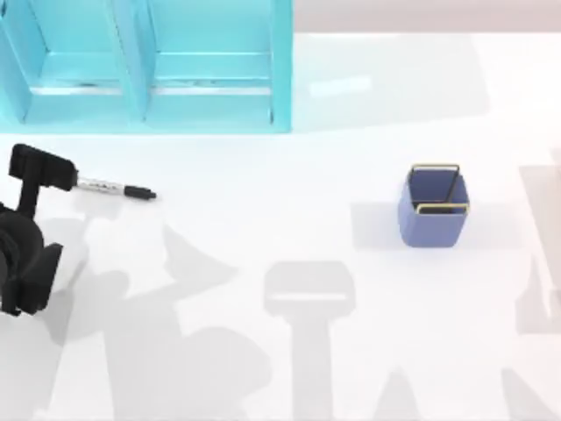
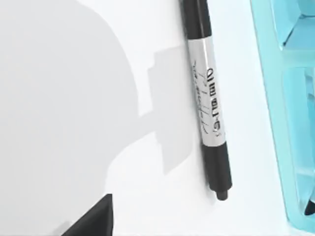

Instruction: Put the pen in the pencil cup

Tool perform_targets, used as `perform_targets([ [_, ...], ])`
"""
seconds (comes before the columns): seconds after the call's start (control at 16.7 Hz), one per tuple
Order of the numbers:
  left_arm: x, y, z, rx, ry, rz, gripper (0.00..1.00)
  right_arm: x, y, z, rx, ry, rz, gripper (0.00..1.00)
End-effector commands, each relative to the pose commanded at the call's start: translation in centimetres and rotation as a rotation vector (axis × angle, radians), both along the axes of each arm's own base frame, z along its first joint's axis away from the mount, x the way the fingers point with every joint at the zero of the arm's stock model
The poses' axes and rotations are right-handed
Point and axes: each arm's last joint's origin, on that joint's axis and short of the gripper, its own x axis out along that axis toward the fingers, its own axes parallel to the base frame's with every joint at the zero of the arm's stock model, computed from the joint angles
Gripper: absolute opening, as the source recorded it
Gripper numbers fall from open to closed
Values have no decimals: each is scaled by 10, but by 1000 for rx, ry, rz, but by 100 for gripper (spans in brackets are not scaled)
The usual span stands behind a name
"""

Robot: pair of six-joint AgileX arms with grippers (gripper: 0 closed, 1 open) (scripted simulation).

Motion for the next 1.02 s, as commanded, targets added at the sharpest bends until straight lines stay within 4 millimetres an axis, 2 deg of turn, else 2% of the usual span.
perform_targets([
  [0.3,25,-2,-21,-148,58,84,100,0,0,0,0,0,0,100],
  [0.72,29,-2,-23,-156,58,91,100,0,0,0,0,0,0,100],
  [0.9,50,-7,-32,-160,54,89,100,0,0,0,0,0,0,100],
  [1.02,70,-11,-47,-157,62,90,100,0,0,0,0,0,0,100],
])
